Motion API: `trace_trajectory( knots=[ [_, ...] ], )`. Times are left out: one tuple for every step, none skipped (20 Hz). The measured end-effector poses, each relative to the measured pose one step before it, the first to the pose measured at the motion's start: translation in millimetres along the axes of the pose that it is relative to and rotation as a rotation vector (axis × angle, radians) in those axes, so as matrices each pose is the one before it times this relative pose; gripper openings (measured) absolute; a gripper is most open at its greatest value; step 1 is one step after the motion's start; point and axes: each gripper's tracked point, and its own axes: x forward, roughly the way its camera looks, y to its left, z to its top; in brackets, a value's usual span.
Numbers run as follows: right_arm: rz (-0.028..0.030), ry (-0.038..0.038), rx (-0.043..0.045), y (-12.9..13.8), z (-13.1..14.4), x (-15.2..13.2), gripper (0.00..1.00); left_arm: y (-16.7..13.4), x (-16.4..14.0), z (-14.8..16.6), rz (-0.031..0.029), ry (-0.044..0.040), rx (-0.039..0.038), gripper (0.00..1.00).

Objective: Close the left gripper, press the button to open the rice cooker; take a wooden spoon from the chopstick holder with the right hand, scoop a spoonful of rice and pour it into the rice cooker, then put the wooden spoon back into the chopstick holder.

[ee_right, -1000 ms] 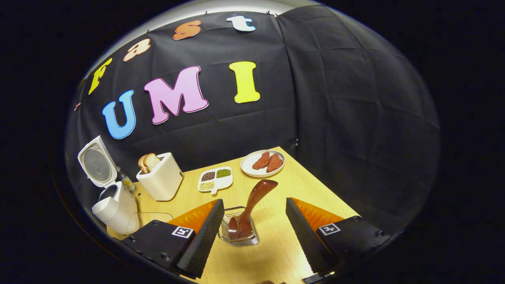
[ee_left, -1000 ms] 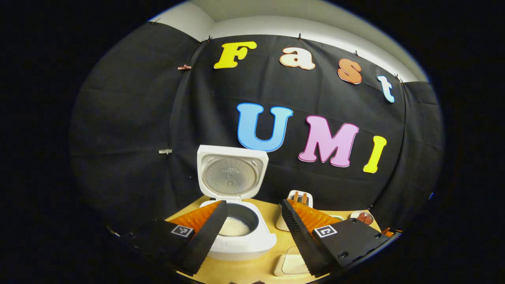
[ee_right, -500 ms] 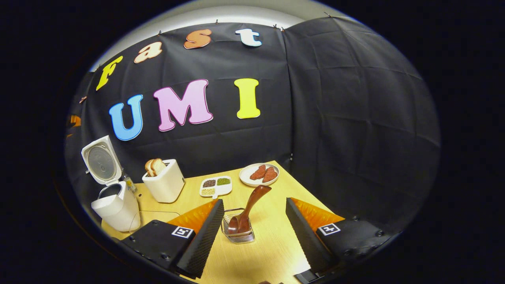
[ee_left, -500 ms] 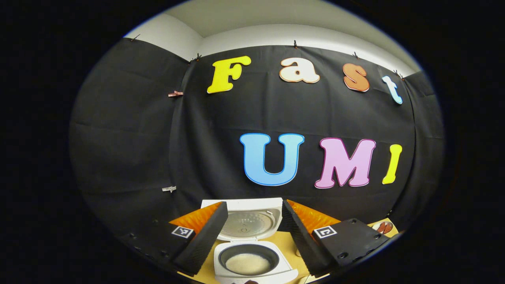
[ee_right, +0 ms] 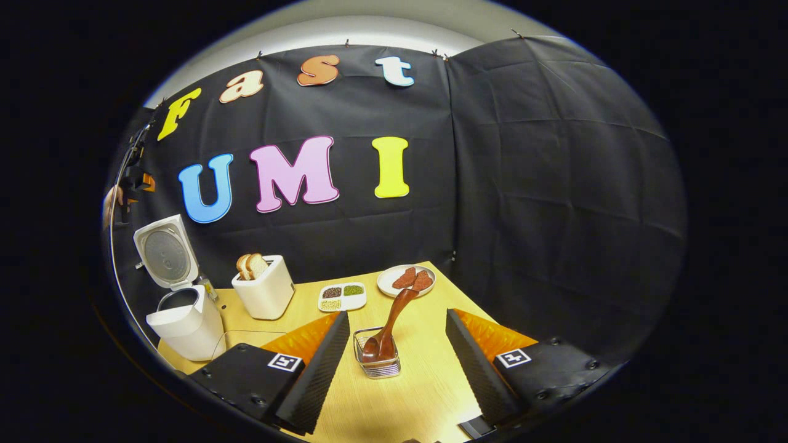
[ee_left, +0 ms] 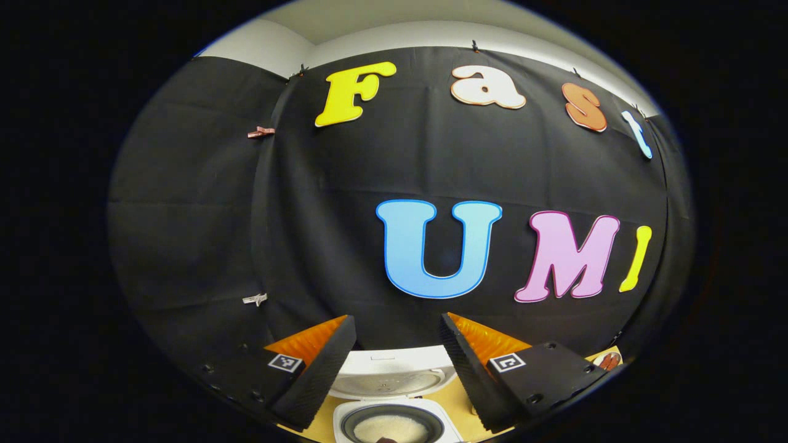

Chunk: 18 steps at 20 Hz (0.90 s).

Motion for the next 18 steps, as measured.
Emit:
trace_trajectory(
  knots=[
    [0.00193, 0.00077, 0.00032, 2.71, -0.26, -3.45, 0.98, 2.05, 11.08, -7.22, 0.00470, 0.01378, 0.00505, 0.94],
    [0.00209, 0.00503, 0.00131, 1.39, -0.60, -2.90, 0.98, -0.40, 11.00, -7.33, -0.00425, 0.01969, 0.00438, 0.94],
    [0.00069, 0.00569, 0.00229, 2.35, -1.47, -2.72, 0.98, -0.21, 9.90, -10.27, -0.00252, 0.02800, -0.00094, 0.94],
    [0.00309, 0.00342, 0.00290, 2.15, -1.03, -2.22, 0.99, 0.50, 9.29, -10.51, 0.00611, 0.02676, -0.00956, 0.94],
    [0.00467, 0.00197, -0.00198, 2.72, -0.93, -2.09, 0.99, -1.00, 8.40, -13.19, 0.00411, 0.03780, -0.01056, 0.94],
    [0.00217, 0.00400, -0.00753, 1.91, -1.63, -0.49, 0.99, 0.36, 6.95, -12.33, 0.00511, 0.03779, -0.01125, 0.94],
    [0.00287, 0.00324, -0.00810, 1.77, -1.40, -0.58, 0.99, 1.84, 4.88, -5.70, 0.00371, 0.01723, -0.01458, 0.95],
    [0.00301, 0.00129, -0.00271, 1.87, -1.19, -0.58, 0.99, 3.12, 3.62, -0.61, 0.00908, 0.00217, -0.01119, 0.95],
    [0.00757, 0.00048, 0.00166, 2.79, 0.33, -0.17, 0.99, 3.01, 3.32, -1.39, 0.00983, 0.00086, 0.00133, 0.95],
    [0.00756, 0.00443, 0.00158, 3.05, -1.88, 0.16, 0.98, 1.22, 3.04, -3.43, 0.00368, 0.01117, 0.01572, 0.95],
    [0.00828, 0.00659, -0.00038, 2.95, -3.10, 0.47, 0.98, 1.06, 1.52, -8.65, 0.00325, 0.03056, 0.01361, 0.94],
    [0.00713, 0.00657, -0.00270, 1.70, -3.82, -0.05, 0.98, -0.45, -2.50, -0.29, 0.00193, 0.00009, 0.02200, 0.94],
    [0.00615, 0.00486, -0.00332, 0.77, -2.28, 0.43, 0.98, -1.68, -2.69, -1.71, 0.00220, 0.01090, 0.00329, 0.97],
    [0.00610, 0.00381, -0.00133, 0.95, -2.45, 0.29, 0.99, -1.09, -5.19, -1.97, 0.00539, 0.01365, -0.00814, 0.96],
    [0.00583, 0.00307, 0.00101, 1.00, -0.98, 0.23, 0.99, 0.01, -4.32, -1.47, 0.00111, 0.00692, -0.00250, 0.97],
    [0.00673, 0.00194, 0.00314, 1.33, -0.36, 0.89, 0.99, -1.31, -5.28, -3.86, 0.00380, 0.00654, -0.00291, 0.97],
    [0.00532, 0.00318, 0.00293, 0.72, -1.64, 1.53, 0.98, -0.28, -5.31, -2.65, 0.00119, 0.00049, 0.00599, 0.97],
    [0.00958, 0.00092, 0.00472, 1.66, -1.27, 1.66, 0.99, -1.17, -6.97, -4.42, 0.00074, 0.00222, -0.00145, 0.97]
  ],
)
